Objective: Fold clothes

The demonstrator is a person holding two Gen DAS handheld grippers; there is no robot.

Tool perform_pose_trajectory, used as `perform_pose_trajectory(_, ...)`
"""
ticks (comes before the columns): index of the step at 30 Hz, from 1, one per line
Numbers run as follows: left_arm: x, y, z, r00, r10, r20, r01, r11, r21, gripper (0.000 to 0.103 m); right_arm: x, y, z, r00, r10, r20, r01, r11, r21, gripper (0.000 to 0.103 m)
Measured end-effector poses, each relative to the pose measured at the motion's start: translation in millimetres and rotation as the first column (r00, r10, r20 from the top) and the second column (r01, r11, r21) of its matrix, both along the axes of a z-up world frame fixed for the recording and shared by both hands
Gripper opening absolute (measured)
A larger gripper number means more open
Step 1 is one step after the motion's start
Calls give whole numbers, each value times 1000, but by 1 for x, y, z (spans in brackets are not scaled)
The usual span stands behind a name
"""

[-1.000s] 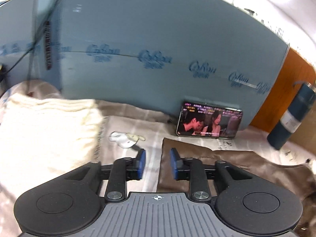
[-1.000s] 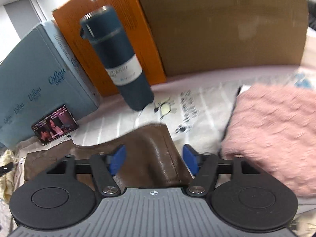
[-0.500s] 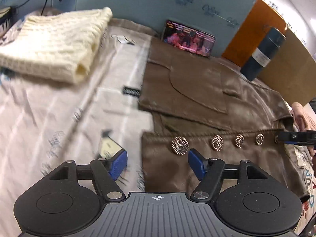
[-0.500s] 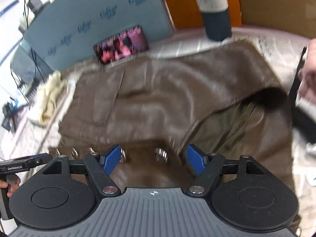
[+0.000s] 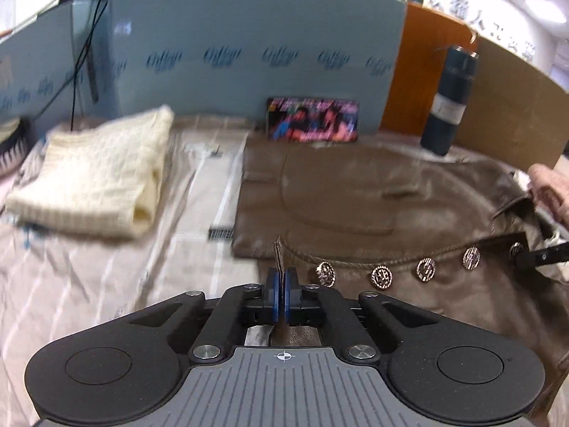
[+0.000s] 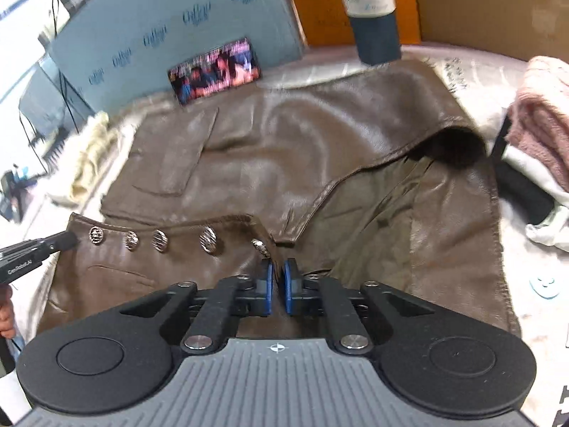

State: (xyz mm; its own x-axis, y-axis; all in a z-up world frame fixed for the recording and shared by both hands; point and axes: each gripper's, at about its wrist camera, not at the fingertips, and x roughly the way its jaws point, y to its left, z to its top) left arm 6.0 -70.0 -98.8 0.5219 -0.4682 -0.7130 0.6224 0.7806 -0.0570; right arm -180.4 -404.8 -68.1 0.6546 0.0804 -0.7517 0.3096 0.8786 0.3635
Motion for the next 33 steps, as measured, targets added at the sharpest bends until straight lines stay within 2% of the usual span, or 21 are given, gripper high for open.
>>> perform_pose_trajectory(6,0,-17,9,997,-32,65,30,999,35,2,1,-8,-5,999,-43,-17,43,999,-2,6)
perform_pose_trajectory(8,2,-17,1,999,-18,44,15,998,62,4,1,-5,-8,999,-36,-39,35,999,-39,10)
perform_pose_trajectory(9,4,-15,-1,999,-10,40,8,998,61,8,0,-3,-9,998,-32,-51,29,998,-59,12)
perform_pose_trajectory(10,3,-15,0,999,0,51,-4,998,69,10,0,-1,-10,998,-29,-62,24,997,-80,19)
perform_pose_trajectory(11,3,-14,1,998,11,62,-16,997,77,12,-1,1,-11,997,-26,-74,18,995,-100,32)
perform_pose_trajectory(13,2,-13,3,996,32,83,-40,995,92,13,-6,2,-13,994,-34,-109,18,989,-145,38)
perform_pose_trajectory(15,-1,-10,10,994,45,97,-55,994,97,18,-14,-1,-14,991,-48,-124,28,987,-158,40)
perform_pose_trajectory(17,-11,-8,19,996,-22,85,14,996,92,22,-24,-2,-11,991,-55,-119,36,987,-157,41)
perform_pose_trajectory(18,-17,-8,22,995,-73,71,66,993,93,29,-29,-1,-8,991,-53,-120,32,985,-171,44)
perform_pose_trajectory(19,-24,-8,26,991,-124,56,118,989,93,35,-32,2,-5,991,-47,-122,21,979,-201,51)
perform_pose_trajectory(20,-30,-8,30,984,-174,41,170,981,93,47,-35,6,-1,992,-29,-123,-1,971,-238,56)
perform_pose_trajectory(21,-36,-8,34,974,-225,26,221,971,91,61,-39,11,4,992,-9,-124,-26,961,-276,60)
perform_pose_trajectory(23,-49,-8,41,946,-323,-3,322,943,87,75,-45,21,11,991,51,-126,-91,938,-334,73)
perform_pose_trajectory(24,-55,-8,45,928,-371,-17,371,925,83,79,-47,25,15,988,82,-128,-123,927,-354,74)
perform_pose_trajectory(27,-74,-9,56,860,-507,-57,510,857,74,87,-51,32,22,979,152,-135,-191,911,-366,81)
perform_pose_trajectory(30,-93,-11,51,793,-604,-81,608,779,150,89,-54,37,20,968,195,-160,-241,903,-356,82)
perform_pose_trajectory(33,-113,-13,47,715,-690,-113,695,684,221,89,-57,42,18,954,236,-185,-288,893,-345,82)
